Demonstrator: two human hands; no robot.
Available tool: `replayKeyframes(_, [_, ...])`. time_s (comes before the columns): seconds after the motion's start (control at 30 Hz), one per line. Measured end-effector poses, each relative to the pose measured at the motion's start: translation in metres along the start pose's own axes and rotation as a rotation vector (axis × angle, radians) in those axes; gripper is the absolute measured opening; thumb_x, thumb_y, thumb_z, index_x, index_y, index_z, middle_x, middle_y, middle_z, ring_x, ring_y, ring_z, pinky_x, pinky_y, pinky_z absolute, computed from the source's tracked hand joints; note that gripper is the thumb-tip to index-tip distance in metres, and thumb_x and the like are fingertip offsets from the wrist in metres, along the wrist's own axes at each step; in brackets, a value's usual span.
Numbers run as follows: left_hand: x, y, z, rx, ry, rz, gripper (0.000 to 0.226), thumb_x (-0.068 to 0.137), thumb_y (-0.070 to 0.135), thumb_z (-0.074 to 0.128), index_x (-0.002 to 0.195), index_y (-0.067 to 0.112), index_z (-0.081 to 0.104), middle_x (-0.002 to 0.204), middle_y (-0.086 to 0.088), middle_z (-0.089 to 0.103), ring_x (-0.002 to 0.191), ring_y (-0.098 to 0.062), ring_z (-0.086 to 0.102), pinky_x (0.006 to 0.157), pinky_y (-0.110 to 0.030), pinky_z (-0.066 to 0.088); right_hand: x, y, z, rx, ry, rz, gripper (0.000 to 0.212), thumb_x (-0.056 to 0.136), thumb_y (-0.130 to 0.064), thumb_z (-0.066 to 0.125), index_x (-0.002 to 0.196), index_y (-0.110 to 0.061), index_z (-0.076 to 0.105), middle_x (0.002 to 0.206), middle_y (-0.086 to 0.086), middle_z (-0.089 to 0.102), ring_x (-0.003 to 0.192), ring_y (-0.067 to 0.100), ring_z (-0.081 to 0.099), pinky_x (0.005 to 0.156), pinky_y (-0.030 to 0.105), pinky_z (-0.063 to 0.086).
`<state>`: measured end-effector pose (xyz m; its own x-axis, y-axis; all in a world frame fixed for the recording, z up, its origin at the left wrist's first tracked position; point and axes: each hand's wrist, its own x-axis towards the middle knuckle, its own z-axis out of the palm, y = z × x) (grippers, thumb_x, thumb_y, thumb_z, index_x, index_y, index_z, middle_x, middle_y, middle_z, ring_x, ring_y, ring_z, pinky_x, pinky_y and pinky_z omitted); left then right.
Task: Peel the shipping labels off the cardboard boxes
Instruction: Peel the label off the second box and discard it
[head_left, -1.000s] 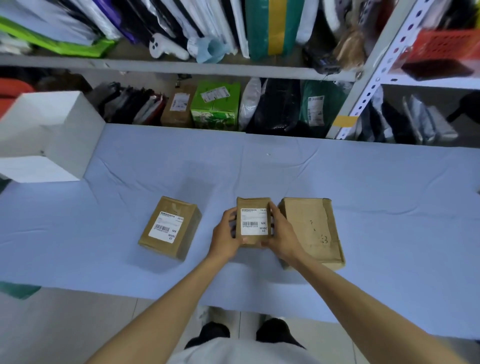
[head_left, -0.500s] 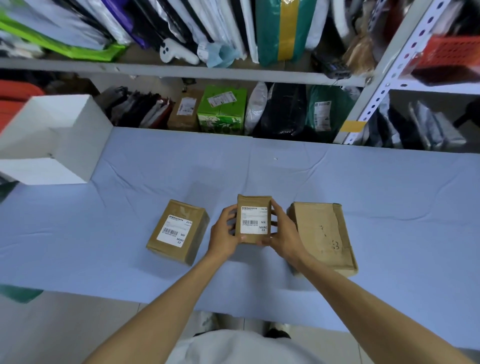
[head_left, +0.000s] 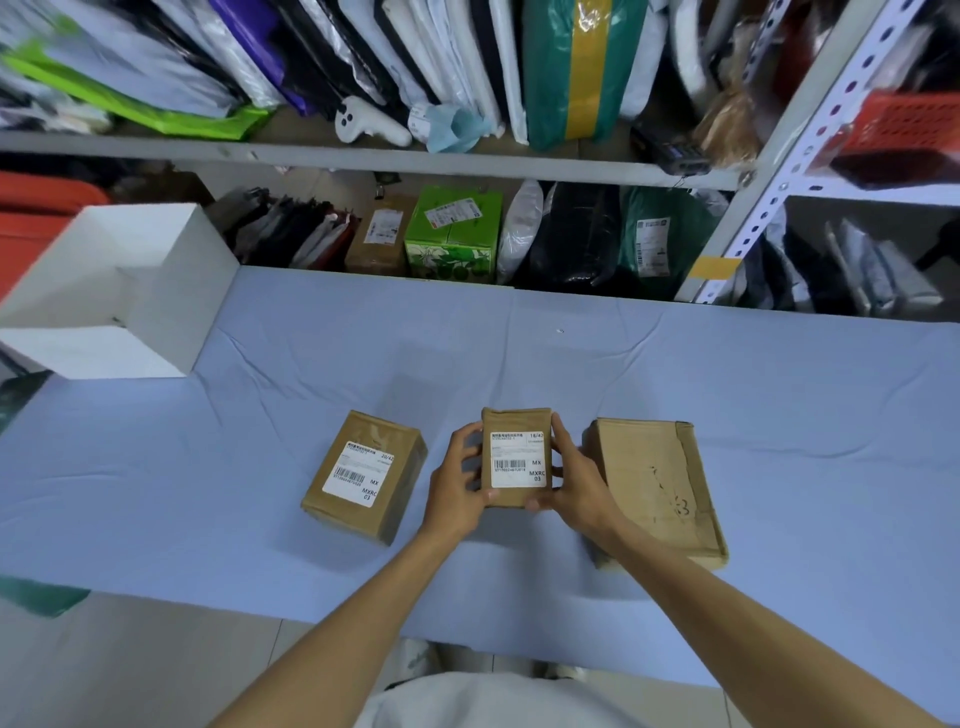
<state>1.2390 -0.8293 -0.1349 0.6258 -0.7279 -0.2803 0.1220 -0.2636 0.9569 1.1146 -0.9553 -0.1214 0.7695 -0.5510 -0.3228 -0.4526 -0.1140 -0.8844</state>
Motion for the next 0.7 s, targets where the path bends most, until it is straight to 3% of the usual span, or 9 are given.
replayKeyframes(0.13, [-0.0014,-0.0019,0.0007,0.029,0.005,0.016,0.076,0.074,-0.021,0.059,0.129,0.029,0.044,0.125,0.013,0.055,0.116,-0.006,0.056,0.075,-0.018,0.054,-0.0037,0.0018,0.0060,-0.031,0.010,0.007,0.108,0.078,0.013,0.065,0.152,-0.022,-0.006,0.133,-0.007,0.047,0.120,0.012,0.051,0.092,0.024,0.051])
replayKeyframes(0.23, [-0.0013,-0.0031,0.0005,0.039,0.007,0.020,0.075,0.073,-0.023,0.057,0.129,0.026,0.044,0.125,0.011,0.055,0.116,-0.007,0.055,0.078,-0.016,0.053,-0.0034,0.0024,0.0070,-0.042,0.020,0.018,0.105,0.081,0.013,0.063,0.152,-0.022,-0.006,0.129,-0.004,0.050,0.116,0.011,0.051,0.084,0.013,0.050])
replayKeyframes(0.57, [-0.0011,-0.0022,0.0023,0.058,0.000,0.011,0.073,0.076,-0.023,0.053,0.131,0.023,0.046,0.124,0.002,0.058,0.120,-0.011,0.054,0.087,-0.020,0.054,0.0015,0.0065,0.0070,-0.075,0.022,0.046,0.108,0.079,0.011,0.066,0.152,-0.022,-0.007,0.126,-0.010,0.048,0.114,0.007,0.049,0.088,0.017,0.047])
replayKeyframes(0.7, [-0.0018,-0.0013,0.0030,0.052,0.002,0.005,0.074,0.074,-0.026,0.050,0.130,0.023,0.048,0.125,-0.001,0.059,0.118,-0.011,0.056,0.087,-0.020,0.053,0.0028,0.0079,0.0075,-0.070,0.021,0.042,0.108,0.078,0.011,0.066,0.152,-0.021,-0.006,0.126,-0.011,0.048,0.114,0.006,0.049,0.079,0.007,0.047])
